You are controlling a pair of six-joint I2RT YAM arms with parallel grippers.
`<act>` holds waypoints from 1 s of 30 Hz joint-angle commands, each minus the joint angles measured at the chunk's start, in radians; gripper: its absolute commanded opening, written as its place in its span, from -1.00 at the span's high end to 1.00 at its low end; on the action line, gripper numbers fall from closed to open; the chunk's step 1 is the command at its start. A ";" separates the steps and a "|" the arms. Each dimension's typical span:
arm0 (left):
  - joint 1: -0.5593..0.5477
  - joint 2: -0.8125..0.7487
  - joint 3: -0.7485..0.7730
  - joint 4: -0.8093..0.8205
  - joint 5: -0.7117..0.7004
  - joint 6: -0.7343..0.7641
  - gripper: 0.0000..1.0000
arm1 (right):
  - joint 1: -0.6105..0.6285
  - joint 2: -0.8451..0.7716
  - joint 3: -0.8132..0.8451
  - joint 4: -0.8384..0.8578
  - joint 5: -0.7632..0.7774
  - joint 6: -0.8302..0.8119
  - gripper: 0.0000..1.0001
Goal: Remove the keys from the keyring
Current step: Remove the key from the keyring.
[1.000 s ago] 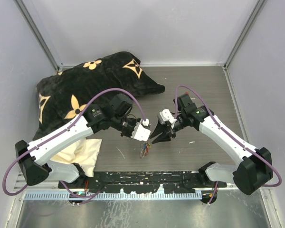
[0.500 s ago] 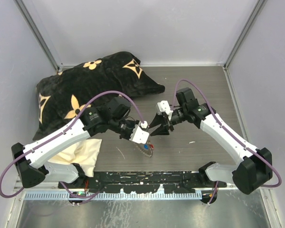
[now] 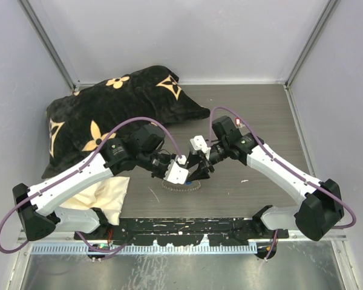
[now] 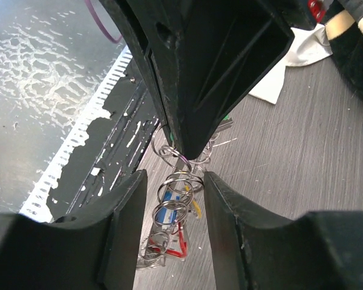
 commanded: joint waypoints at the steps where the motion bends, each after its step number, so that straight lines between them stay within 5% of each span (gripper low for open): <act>1: -0.004 -0.039 0.005 0.067 0.011 -0.009 1.00 | 0.008 -0.004 0.022 -0.023 -0.039 -0.043 0.10; 30: -0.005 -0.041 0.016 0.026 -0.087 -0.010 1.00 | 0.002 -0.060 0.012 -0.244 -0.046 -0.268 0.32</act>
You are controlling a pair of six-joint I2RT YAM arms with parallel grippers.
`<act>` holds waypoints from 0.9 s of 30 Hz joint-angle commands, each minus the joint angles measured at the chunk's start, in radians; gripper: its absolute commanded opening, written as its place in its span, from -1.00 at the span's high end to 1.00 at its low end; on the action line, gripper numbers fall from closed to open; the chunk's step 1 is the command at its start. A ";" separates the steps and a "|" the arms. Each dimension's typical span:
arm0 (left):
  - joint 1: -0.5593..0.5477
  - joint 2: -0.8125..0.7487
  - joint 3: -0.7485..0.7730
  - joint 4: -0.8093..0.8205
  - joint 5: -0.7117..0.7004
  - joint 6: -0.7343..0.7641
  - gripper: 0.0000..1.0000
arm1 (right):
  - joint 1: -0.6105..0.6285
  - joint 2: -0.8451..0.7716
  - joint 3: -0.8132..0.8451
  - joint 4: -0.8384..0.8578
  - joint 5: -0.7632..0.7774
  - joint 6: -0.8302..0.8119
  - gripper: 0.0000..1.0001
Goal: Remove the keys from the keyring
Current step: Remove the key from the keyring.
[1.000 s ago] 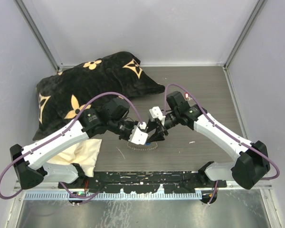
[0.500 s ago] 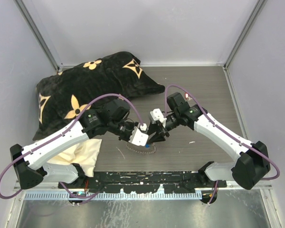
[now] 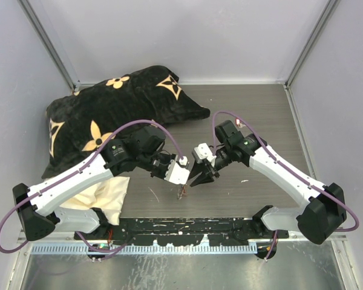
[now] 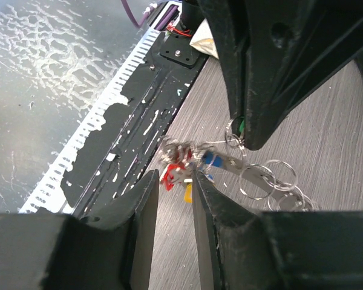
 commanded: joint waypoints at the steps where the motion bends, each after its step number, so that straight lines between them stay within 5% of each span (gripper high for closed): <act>1: -0.002 -0.033 0.026 0.035 0.003 -0.009 1.00 | 0.000 -0.026 0.009 -0.047 -0.041 -0.077 0.32; 11: -0.001 -0.045 -0.001 0.078 0.037 -0.010 1.00 | -0.080 -0.020 0.057 -0.013 -0.066 0.030 0.31; 21: -0.001 -0.044 -0.014 0.102 0.074 -0.004 1.00 | -0.141 -0.011 -0.017 0.494 0.030 0.569 0.46; 27: 0.000 -0.045 -0.014 0.111 0.080 -0.011 1.00 | -0.053 0.024 -0.053 0.578 0.068 0.605 0.53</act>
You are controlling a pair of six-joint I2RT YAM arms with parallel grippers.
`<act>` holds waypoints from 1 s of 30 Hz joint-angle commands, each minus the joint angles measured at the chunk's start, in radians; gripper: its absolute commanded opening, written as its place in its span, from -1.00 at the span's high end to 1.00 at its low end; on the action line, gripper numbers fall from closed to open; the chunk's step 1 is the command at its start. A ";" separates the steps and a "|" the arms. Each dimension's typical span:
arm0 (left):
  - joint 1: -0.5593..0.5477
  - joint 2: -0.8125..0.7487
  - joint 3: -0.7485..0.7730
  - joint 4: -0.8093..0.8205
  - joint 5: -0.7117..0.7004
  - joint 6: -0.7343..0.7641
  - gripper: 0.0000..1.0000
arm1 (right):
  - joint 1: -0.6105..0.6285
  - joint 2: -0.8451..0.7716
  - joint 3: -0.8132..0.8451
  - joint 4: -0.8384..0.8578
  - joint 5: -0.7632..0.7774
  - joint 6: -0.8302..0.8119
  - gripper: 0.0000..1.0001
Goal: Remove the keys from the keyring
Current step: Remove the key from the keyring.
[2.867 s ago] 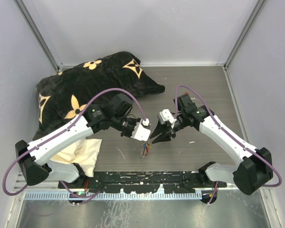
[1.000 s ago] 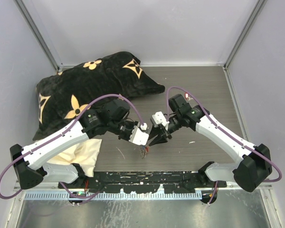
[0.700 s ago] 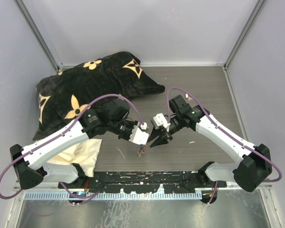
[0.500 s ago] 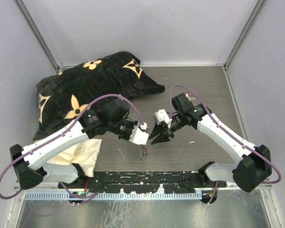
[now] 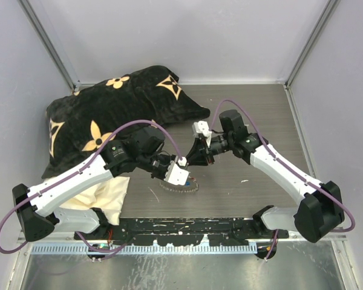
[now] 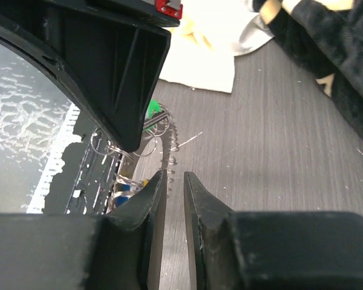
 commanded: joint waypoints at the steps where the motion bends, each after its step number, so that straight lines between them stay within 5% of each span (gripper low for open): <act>1: 0.000 -0.037 0.010 0.080 0.044 -0.011 1.00 | 0.062 0.013 -0.018 0.117 0.004 0.064 0.54; 15: -0.001 -0.045 0.004 0.079 0.038 -0.017 1.00 | 0.067 0.009 -0.005 -0.045 -0.090 -0.129 0.43; 30: -0.001 -0.042 0.011 0.081 0.040 -0.021 1.00 | 0.079 0.014 -0.003 -0.077 -0.111 -0.155 0.35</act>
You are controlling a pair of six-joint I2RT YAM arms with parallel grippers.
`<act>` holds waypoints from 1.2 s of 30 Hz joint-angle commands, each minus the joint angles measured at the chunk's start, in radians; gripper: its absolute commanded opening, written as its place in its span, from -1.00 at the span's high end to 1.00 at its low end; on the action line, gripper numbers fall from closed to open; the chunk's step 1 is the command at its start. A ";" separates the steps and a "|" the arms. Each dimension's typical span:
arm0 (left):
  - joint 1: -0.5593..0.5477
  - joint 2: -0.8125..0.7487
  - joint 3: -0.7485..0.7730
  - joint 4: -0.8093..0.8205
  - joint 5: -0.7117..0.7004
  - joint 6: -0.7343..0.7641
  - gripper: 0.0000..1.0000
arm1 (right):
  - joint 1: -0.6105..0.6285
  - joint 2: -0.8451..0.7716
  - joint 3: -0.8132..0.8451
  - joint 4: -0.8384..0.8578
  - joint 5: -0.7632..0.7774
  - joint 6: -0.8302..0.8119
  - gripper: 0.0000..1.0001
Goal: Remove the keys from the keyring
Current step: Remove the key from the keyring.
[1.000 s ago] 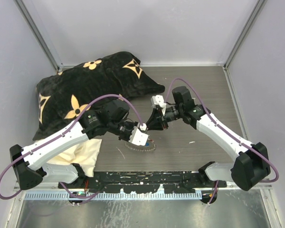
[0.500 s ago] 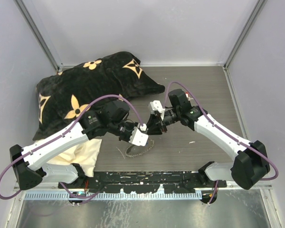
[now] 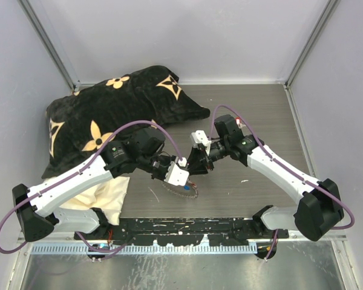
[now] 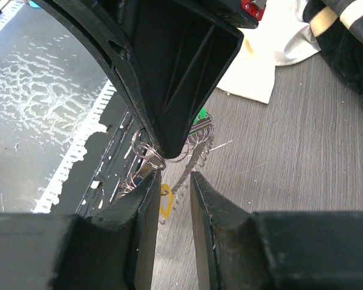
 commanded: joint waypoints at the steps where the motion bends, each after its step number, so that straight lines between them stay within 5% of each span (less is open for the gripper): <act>1: -0.001 -0.037 0.020 0.072 0.030 -0.006 1.00 | 0.014 -0.006 0.015 -0.005 -0.038 -0.015 0.34; 25: -0.002 -0.027 0.044 0.051 0.006 -0.010 1.00 | 0.043 0.013 0.004 0.050 0.006 0.053 0.28; 36: -0.003 -0.035 0.042 0.039 -0.005 -0.020 1.00 | 0.042 0.008 0.000 0.059 0.000 0.071 0.50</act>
